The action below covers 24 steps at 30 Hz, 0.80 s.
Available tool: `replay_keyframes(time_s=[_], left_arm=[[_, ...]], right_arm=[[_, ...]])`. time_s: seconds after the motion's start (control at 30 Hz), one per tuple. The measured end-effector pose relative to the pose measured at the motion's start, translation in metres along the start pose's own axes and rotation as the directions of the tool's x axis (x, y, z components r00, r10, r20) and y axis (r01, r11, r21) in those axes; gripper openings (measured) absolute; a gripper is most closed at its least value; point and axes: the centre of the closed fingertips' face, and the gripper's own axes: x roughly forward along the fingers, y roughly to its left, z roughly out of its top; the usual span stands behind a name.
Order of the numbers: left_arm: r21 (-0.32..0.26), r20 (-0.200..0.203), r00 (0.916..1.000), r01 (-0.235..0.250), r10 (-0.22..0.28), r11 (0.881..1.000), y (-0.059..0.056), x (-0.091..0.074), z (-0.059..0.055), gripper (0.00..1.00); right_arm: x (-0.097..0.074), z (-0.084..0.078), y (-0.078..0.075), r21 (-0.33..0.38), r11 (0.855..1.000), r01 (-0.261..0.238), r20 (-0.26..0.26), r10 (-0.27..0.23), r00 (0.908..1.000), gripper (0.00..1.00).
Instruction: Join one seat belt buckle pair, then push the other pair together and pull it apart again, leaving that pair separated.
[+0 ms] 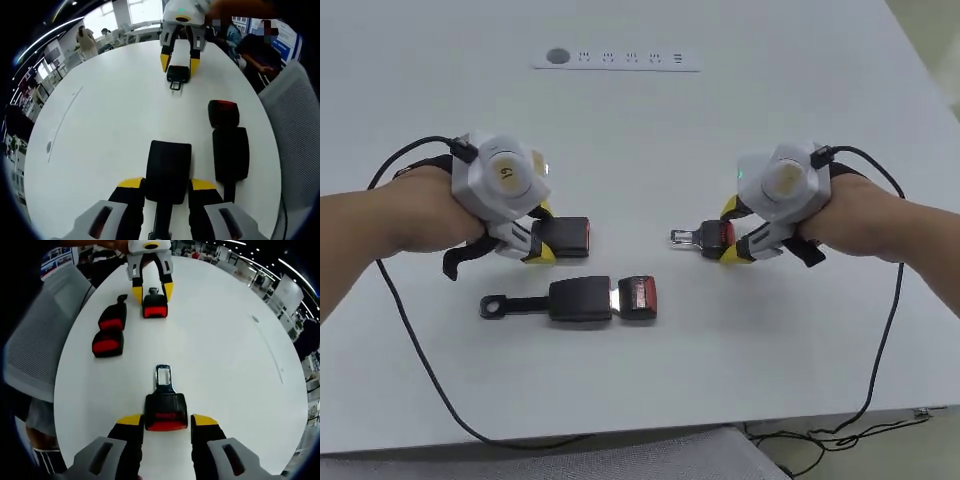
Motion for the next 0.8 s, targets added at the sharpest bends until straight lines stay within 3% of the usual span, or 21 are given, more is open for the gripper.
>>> replay_keyframes(time_s=[0.53,0.8], left_arm=[[0.009,-0.016,0.9998,-0.009,0.010,1.000,0.005,0.004,-0.007,0.34],[0.009,-0.027,0.9996,-0.010,0.010,1.000,0.004,0.005,-0.009,0.33]], right_arm=[[0.005,-0.002,-0.001,-0.028,0.998,-0.048,0.004,0.049,0.9988,0.32],[0.009,0.009,0.000,-0.021,0.998,-0.061,0.019,0.061,0.9979,0.32]])
